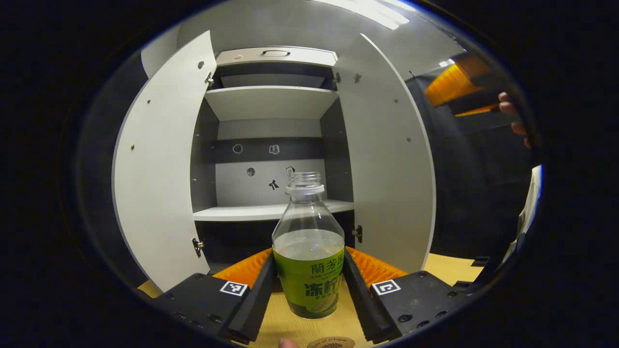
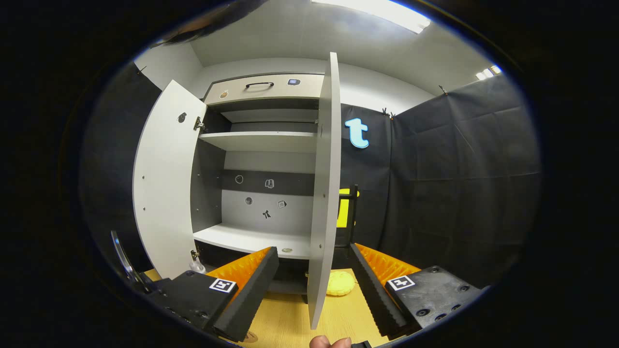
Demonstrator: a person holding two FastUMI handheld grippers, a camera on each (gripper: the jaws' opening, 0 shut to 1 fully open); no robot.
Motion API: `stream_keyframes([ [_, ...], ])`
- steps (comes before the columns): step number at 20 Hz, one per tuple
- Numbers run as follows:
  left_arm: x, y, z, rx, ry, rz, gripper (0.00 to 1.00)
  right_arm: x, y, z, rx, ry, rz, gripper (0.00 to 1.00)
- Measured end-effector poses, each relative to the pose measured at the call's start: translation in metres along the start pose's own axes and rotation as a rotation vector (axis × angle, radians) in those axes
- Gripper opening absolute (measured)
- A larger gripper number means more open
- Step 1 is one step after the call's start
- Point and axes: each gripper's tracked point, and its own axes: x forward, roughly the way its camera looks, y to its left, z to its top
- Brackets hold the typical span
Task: Grasp the bottle in the cabinet with the left hand and place it on the coaster, then close the right door with the right hand and the left door with the left hand.
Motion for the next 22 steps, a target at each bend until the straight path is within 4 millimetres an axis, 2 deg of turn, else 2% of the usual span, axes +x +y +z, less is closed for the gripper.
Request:
stream_keyframes([
  [1, -0.005, -0.008, -0.015, -0.013, 0.017, -0.020, 0.78, 0.001, -0.002, 0.000, 0.005, 0.003, -0.003, 0.98],
  [4, -0.019, -0.017, -0.056, -0.039, 0.081, -0.032, 0.79, 0.001, -0.011, -0.001, -0.025, 0.013, -0.015, 0.98],
  [9, -0.027, -0.033, -0.101, 0.004, 0.103, -0.107, 0.79, 0.003, -0.012, 0.009, -0.085, -0.013, -0.018, 0.97],
  [13, -0.025, -0.034, -0.121, -0.051, 0.105, -0.129, 0.79, 0.006, -0.008, 0.007, -0.078, 0.011, -0.016, 0.97],
  [22, -0.033, -0.028, -0.148, -0.048, 0.127, -0.140, 0.80, 0.002, 0.010, 0.003, -0.115, 0.030, -0.007, 0.97],
])
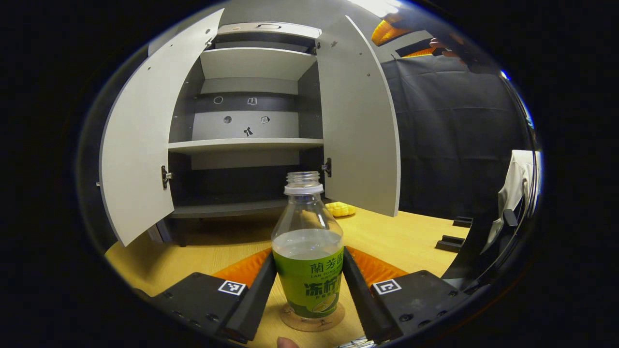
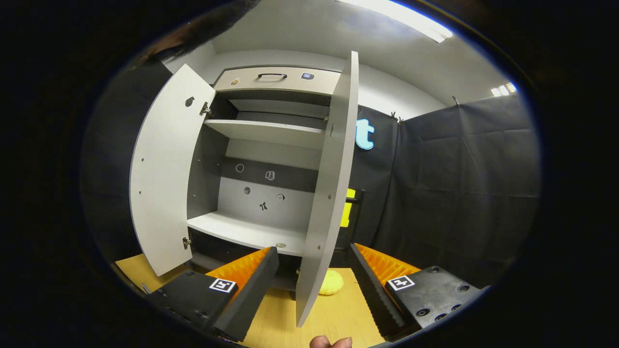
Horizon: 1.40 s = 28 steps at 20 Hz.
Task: Grasp the bottle in the cabinet with the left hand and place it on the coaster, then close the right door with the right hand and the left door with the left hand.
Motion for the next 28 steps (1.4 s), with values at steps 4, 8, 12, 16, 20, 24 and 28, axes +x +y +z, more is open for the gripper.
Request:
stream_keyframes([
  [4, -0.001, 0.003, -0.012, -0.038, 0.036, -0.006, 0.81, -0.004, 0.001, -0.002, 0.003, 0.008, -0.007, 0.98],
  [8, -0.004, 0.003, -0.015, -0.062, 0.055, -0.009, 0.98, -0.005, 0.001, -0.002, 0.001, 0.012, -0.008, 0.98],
  [12, -0.014, 0.005, -0.023, -0.026, 0.091, 0.006, 0.98, -0.010, -0.001, -0.005, 0.026, 0.016, -0.015, 0.97],
  [16, -0.038, 0.003, -0.011, -0.014, 0.108, 0.001, 0.98, -0.016, -0.006, -0.012, 0.091, 0.037, -0.001, 0.98],
  [20, -0.064, 0.011, 0.040, -0.032, 0.085, 0.045, 0.97, -0.011, -0.027, -0.015, 0.123, 0.054, -0.037, 0.98],
  [24, -0.075, 0.032, 0.129, -0.072, 0.005, 0.123, 0.98, -0.001, -0.054, -0.008, 0.106, 0.031, -0.068, 0.98],
  [28, -0.078, 0.052, 0.203, -0.111, -0.068, 0.147, 0.98, 0.012, -0.082, -0.006, 0.133, 0.038, -0.082, 0.98],
])
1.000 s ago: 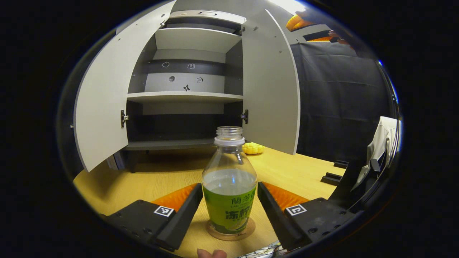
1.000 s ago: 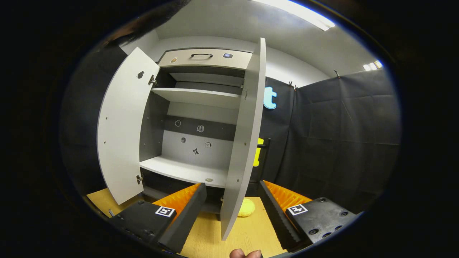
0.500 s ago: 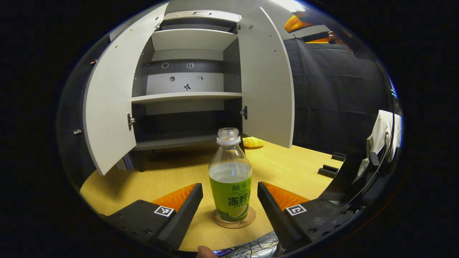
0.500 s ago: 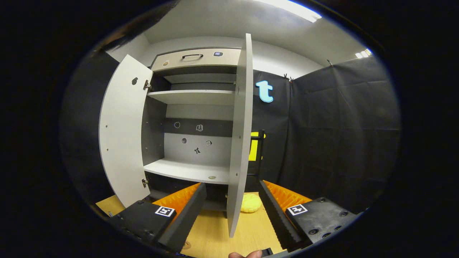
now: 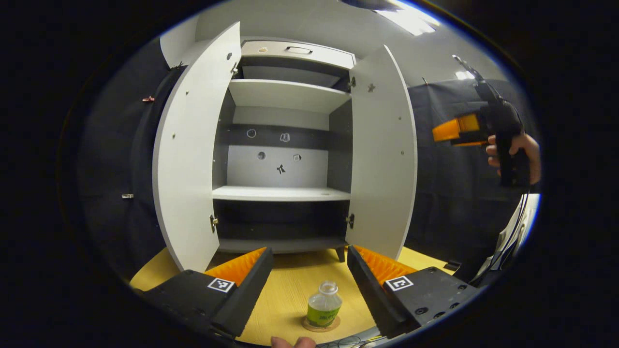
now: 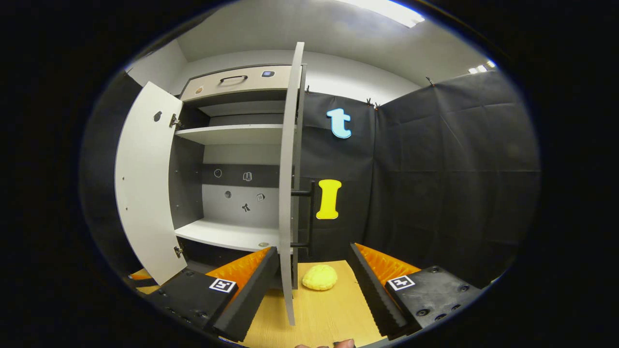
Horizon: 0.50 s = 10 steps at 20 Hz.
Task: Grasp the bottle in the cabinet with the left hand and place it on the coaster, then close the right door with the right hand and the left door with the left hand.
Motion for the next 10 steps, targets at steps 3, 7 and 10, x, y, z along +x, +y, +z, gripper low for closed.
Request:
stream_keyframes([
  [3, -0.001, 0.030, 0.044, -0.020, -0.042, 0.082, 0.98, 0.016, -0.025, 0.007, -0.003, -0.017, -0.032, 0.98],
  [7, -0.007, 0.069, 0.087, 0.040, -0.084, 0.214, 0.97, 0.042, -0.044, 0.009, -0.018, -0.016, -0.043, 0.97],
  [10, -0.009, 0.081, 0.101, 0.065, -0.079, 0.271, 0.97, 0.067, -0.051, 0.001, 0.014, 0.023, -0.037, 0.98],
])
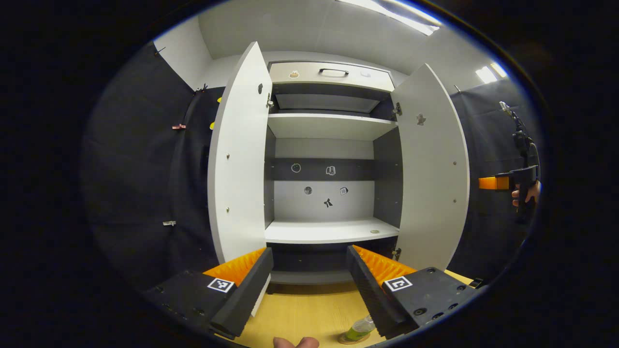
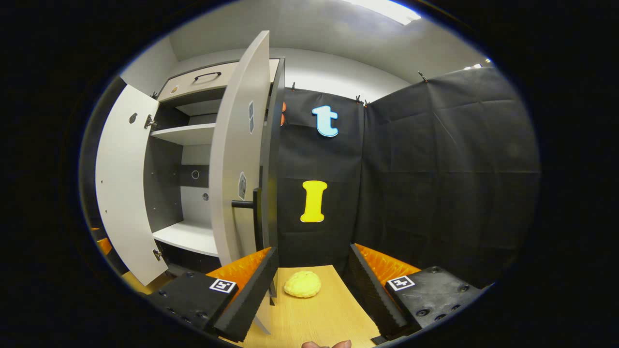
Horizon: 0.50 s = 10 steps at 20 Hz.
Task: Grasp the bottle in the cabinet with the left hand and place it on the coaster, then close the right door with the right hand and the left door with the left hand.
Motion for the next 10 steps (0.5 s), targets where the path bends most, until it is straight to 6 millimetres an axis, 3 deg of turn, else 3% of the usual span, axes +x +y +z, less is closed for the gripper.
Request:
stream_keyframes([
  [4, 0.001, 0.008, 0.005, -0.023, 0.012, 0.023, 0.97, 0.024, 0.002, -0.007, 0.034, 0.029, 0.034, 0.98],
  [10, -0.008, 0.029, 0.003, -0.020, 0.015, 0.067, 0.97, 0.026, 0.019, -0.002, 0.009, 0.005, 0.048, 0.96],
])
